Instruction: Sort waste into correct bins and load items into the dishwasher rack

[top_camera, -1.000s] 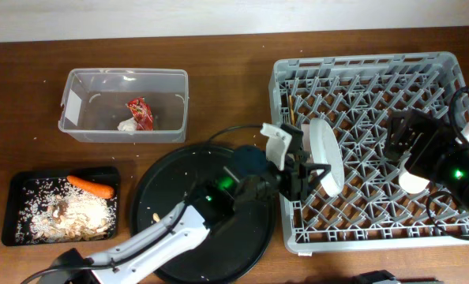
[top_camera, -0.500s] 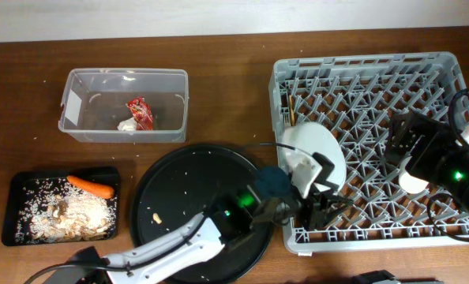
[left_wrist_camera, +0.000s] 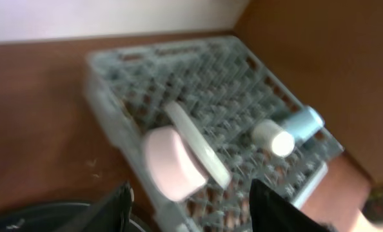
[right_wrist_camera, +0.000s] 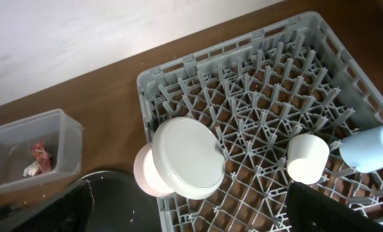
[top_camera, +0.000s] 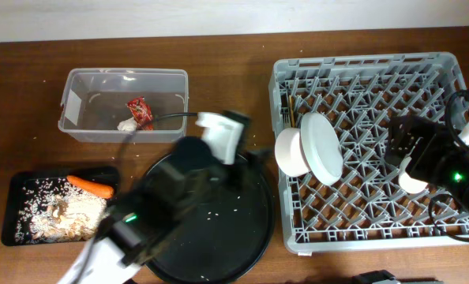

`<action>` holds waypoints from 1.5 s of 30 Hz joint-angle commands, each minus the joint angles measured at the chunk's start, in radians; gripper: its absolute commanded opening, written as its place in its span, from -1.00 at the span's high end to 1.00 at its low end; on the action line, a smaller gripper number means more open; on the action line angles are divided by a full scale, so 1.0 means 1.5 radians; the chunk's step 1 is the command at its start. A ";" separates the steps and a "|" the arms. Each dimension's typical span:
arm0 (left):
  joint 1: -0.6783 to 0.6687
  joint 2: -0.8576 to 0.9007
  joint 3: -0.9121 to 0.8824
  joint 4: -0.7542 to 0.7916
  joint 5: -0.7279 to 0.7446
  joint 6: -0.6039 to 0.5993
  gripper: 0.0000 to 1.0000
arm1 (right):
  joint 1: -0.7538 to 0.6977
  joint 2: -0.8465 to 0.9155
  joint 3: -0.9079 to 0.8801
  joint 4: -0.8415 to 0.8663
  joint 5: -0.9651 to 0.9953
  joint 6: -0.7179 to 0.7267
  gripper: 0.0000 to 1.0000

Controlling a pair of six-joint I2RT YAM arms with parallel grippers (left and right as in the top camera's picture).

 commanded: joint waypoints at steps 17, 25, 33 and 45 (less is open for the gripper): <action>0.348 -0.299 0.062 -0.506 -0.270 -0.032 -0.99 | -0.002 -0.002 0.007 0.009 -0.257 -0.176 -0.97; 0.348 -0.299 0.062 -0.716 -0.270 -0.032 -0.99 | 0.012 -0.149 -0.234 0.266 -0.248 -0.525 -0.97; 0.348 -0.299 0.062 -0.716 -0.270 -0.032 -0.99 | -0.040 -0.680 -1.039 0.651 -0.263 -0.507 -0.97; 0.348 -0.299 0.062 -0.716 -0.270 -0.032 -0.99 | -0.077 -0.794 -1.316 0.834 -0.285 -0.465 -0.97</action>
